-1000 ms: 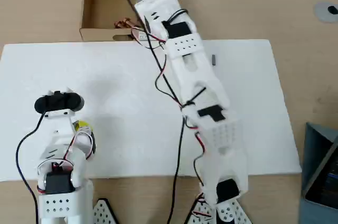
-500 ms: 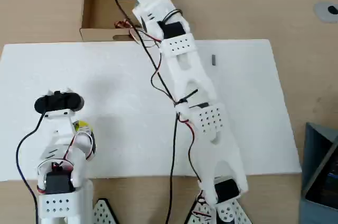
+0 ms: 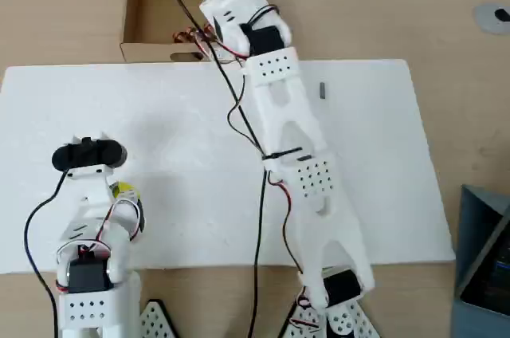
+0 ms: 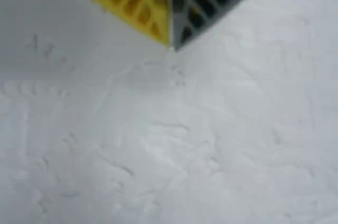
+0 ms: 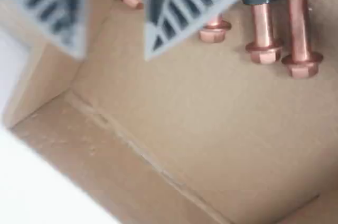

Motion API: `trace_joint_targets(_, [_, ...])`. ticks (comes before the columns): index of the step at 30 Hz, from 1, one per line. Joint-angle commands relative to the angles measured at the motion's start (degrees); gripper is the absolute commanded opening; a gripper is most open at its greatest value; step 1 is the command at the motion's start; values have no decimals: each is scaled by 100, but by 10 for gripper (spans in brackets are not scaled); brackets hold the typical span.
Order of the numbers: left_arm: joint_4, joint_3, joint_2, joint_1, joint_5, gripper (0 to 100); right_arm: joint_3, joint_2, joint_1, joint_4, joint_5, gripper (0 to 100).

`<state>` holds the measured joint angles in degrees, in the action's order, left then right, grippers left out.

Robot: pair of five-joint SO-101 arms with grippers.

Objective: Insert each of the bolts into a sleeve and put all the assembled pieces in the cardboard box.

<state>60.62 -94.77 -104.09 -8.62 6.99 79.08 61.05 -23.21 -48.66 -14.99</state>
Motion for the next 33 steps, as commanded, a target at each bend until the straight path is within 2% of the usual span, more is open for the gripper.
trace_joint_targets(1, [-18,26,-40,-44,18,0,1077,-84,-4,-809,-35,14])
trace_joint_targets(4, [-18,26,-40,-44,18,0,1692,-92,-4,-1495,-26,9])
trace_joint_targets(12, [-18,26,-40,-44,18,0,1648,-1191,92,-2699,167,9])
trace_joint_targets(20, [-18,26,-40,-44,18,0,1648,-2484,92,-4510,202,9])
trace_joint_targets(24, [-18,26,-40,-44,18,0,1640,-3064,101,-5310,484,9])
trace_joint_targets(29, [-18,26,-40,-44,18,0,1473,-3697,444,-5380,721,9])
trace_joint_targets(33, [-18,26,-40,-44,18,0,585,-4593,813,-5389,721,9])
